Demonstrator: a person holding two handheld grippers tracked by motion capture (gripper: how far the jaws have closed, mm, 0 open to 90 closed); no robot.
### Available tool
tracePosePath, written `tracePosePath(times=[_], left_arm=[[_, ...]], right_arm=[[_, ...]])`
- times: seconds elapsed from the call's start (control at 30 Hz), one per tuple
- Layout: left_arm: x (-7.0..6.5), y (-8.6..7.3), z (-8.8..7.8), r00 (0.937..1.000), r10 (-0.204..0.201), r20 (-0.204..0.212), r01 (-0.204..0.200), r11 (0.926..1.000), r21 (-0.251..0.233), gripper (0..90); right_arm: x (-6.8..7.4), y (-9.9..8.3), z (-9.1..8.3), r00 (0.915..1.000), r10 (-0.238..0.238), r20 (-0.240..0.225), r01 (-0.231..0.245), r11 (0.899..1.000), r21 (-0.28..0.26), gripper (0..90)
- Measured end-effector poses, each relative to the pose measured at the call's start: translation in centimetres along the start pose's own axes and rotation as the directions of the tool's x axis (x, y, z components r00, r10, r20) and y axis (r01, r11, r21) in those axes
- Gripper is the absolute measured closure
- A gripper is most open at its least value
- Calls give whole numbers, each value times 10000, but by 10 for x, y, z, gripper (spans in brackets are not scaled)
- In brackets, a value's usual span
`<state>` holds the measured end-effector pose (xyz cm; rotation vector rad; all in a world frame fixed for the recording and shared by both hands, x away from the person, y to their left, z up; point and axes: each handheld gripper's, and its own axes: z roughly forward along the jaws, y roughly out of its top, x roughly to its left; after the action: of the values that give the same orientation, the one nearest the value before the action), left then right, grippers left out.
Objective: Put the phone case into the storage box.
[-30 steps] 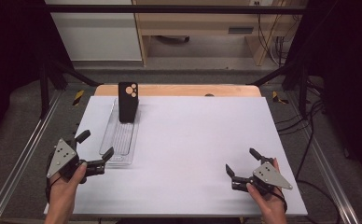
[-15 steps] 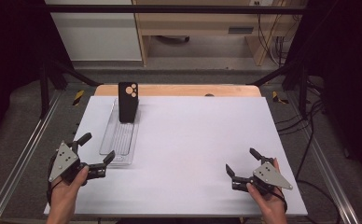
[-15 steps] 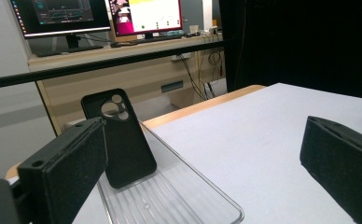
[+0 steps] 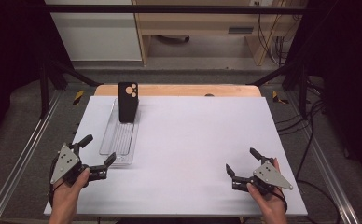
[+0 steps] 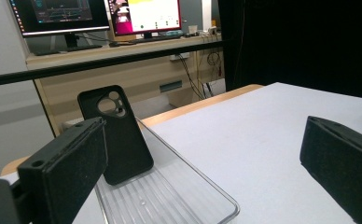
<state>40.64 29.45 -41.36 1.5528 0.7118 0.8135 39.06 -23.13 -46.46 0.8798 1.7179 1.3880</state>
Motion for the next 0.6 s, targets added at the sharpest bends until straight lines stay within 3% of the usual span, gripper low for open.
tracePosePath(times=[0.6], left_arm=[[-2, -10, -2, 9997, -218, -89, 218, 9997, -68, 4]], right_arm=[[-2, 1, -2, 10000, -80, 4, 80, 9998, -182, 21]])
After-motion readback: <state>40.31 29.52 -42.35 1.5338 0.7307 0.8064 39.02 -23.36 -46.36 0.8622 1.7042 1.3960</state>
